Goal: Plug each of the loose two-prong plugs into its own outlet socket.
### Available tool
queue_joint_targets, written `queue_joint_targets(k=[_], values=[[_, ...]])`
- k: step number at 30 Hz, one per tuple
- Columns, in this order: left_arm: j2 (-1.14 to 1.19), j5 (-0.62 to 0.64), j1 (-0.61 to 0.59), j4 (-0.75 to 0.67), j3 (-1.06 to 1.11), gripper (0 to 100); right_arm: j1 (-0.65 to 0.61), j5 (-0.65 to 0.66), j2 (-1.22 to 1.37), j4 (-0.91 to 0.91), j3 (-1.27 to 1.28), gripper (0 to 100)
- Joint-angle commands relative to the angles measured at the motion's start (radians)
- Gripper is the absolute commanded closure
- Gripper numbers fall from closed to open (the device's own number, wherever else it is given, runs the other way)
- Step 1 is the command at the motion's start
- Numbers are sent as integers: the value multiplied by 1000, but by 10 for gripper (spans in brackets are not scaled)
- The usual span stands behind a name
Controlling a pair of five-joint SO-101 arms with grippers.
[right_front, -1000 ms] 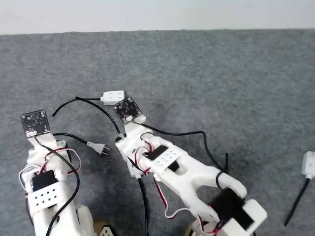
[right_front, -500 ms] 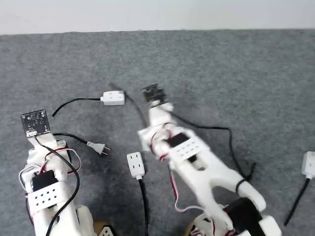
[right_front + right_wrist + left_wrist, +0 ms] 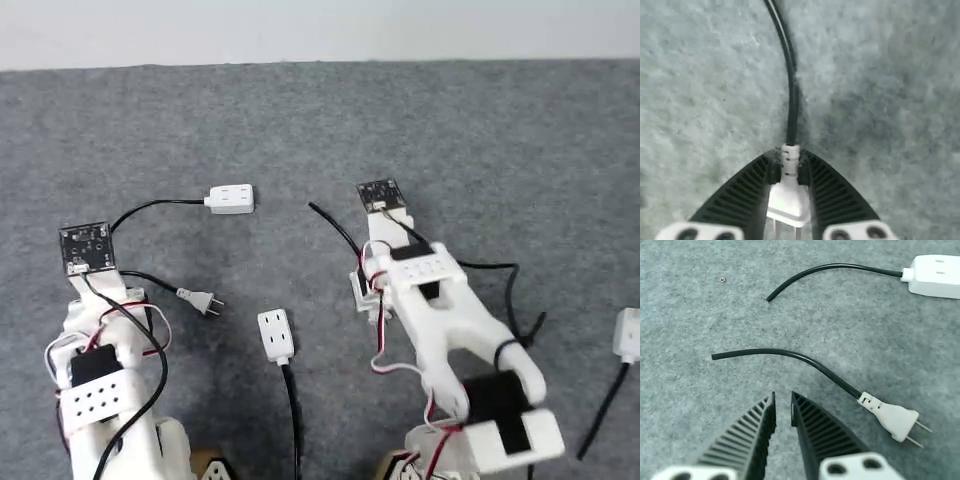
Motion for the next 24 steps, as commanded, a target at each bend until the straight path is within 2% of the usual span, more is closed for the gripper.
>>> queue_joint_targets(k=[1, 4, 12, 18, 24], values=[[-6, -15, 5, 5, -51, 948, 10, 17, 70, 71, -135, 920], [-6, -17, 5, 5, -51, 948, 10, 34, 117, 114, -195, 916], [-6, -63, 5, 6, -51, 948, 2, 224, 85, 186, -230, 911], [-6, -63, 5, 6, -51, 948, -1, 238, -15, 206, -164, 908], [-6, -63, 5, 6, -51, 948, -16, 239, 16, 142, -126, 873]])
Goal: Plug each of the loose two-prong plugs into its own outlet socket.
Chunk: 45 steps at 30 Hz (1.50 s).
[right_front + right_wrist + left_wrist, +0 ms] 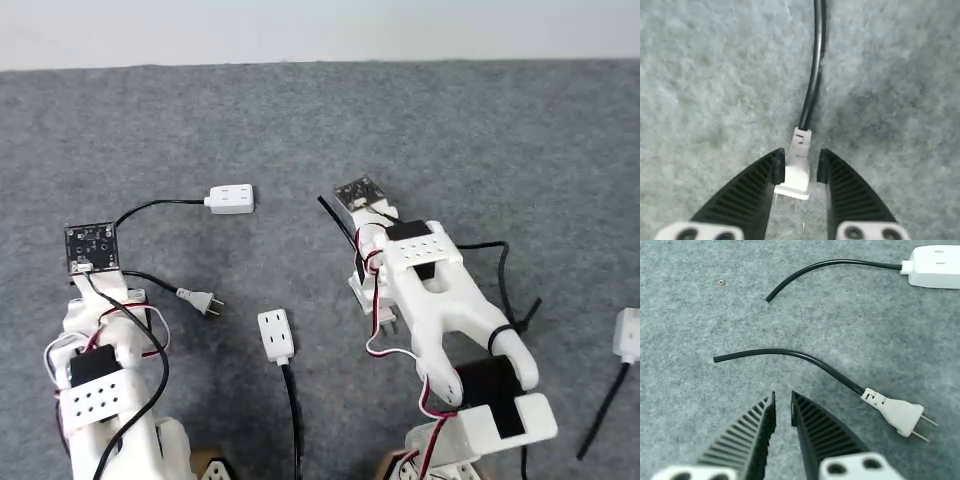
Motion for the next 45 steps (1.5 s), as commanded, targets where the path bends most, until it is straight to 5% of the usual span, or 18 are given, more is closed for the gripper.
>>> queue_joint_targets(k=[1, 19, 25, 33, 45], values=[[-6, -8, 9, 6, -51, 948, -13, 9, -4, -36, -11, 872], [-6, -8, 15, 26, -51, 948, -18, 0, 127, 12, -120, 990], [8, -5, 114, 155, -81, 950, -44, -51, -77, 225, -146, 990], [456, -55, 275, 276, -280, 949, -168, -87, -645, 366, -126, 990], [879, -284, 456, 431, -578, 953, -452, -104, -808, 39, 224, 990]])
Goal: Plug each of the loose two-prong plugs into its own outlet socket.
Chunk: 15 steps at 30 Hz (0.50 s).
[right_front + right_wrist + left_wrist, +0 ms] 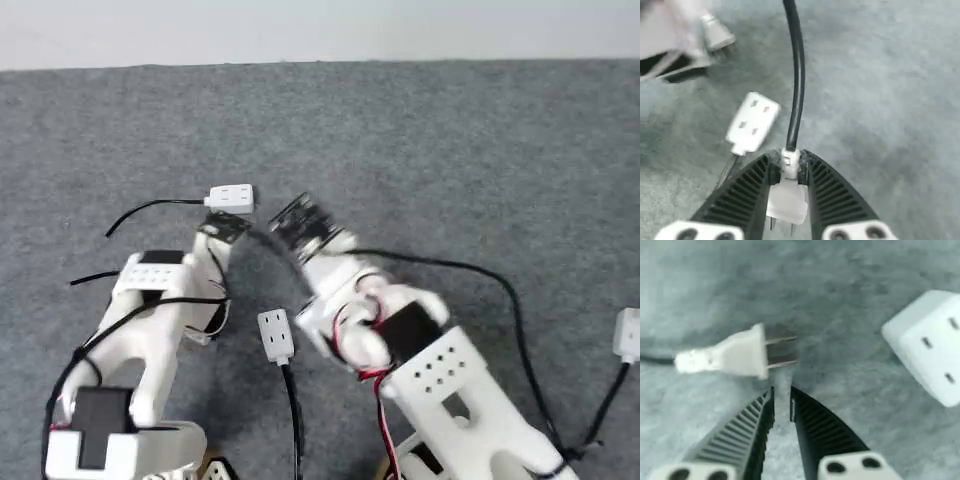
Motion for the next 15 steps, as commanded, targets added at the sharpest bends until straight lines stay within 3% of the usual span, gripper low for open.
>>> queue_joint_targets(k=[1, 5, 15], values=[[-8, -58, 61, 31, -45, 953, -50, -37, -33, -99, 37, 990], [-123, -173, 101, 17, 51, 971, -44, -64, -31, -143, 71, 990], [-560, -221, 206, -34, 352, 970, -45, -66, -31, -148, 77, 990]])
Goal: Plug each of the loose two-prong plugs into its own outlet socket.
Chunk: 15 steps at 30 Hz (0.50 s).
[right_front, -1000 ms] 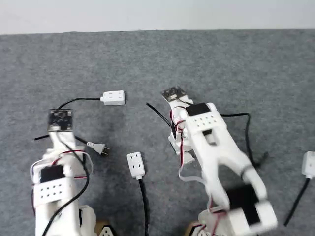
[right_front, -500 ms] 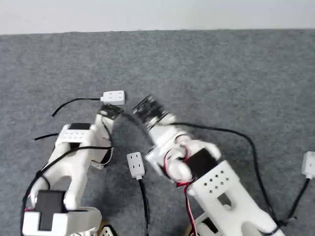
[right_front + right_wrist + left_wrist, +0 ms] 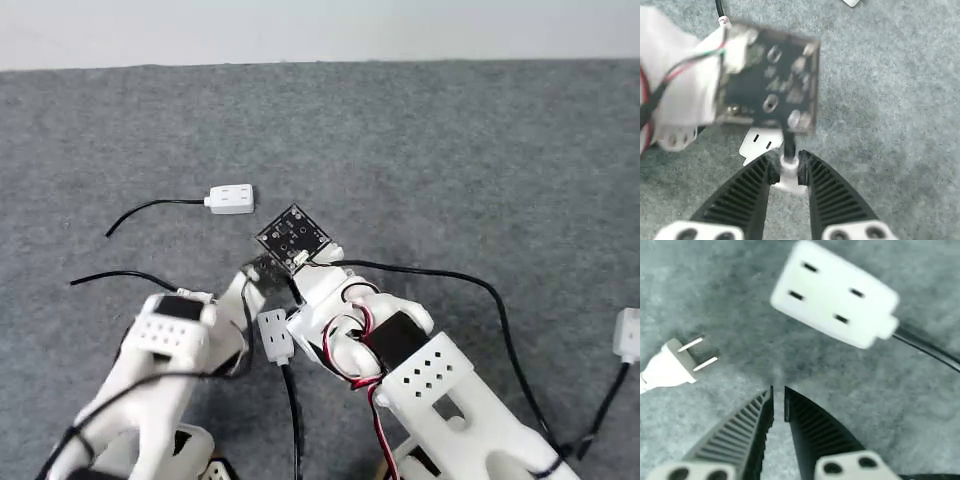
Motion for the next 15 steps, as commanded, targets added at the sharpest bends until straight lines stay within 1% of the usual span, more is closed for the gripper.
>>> queue_joint_targets(k=[1, 5, 6, 9, 11, 15], values=[[-130, -12, 28, -25, 36, 970, -8, -11, -30, -22, -9, 990], [-158, -9, 14, -40, 51, 970, -8, -40, -30, -31, -8, 990], [-158, -2, -12, -58, 58, 970, -8, -44, -30, -41, 0, 990], [-181, 80, -135, -110, 64, 970, -13, -60, -30, -127, 69, 990], [-215, 146, -219, -155, 64, 970, -18, -118, -31, -216, 121, 990], [-316, 344, -419, -296, 71, 970, -22, -192, -31, -352, 190, 990]])
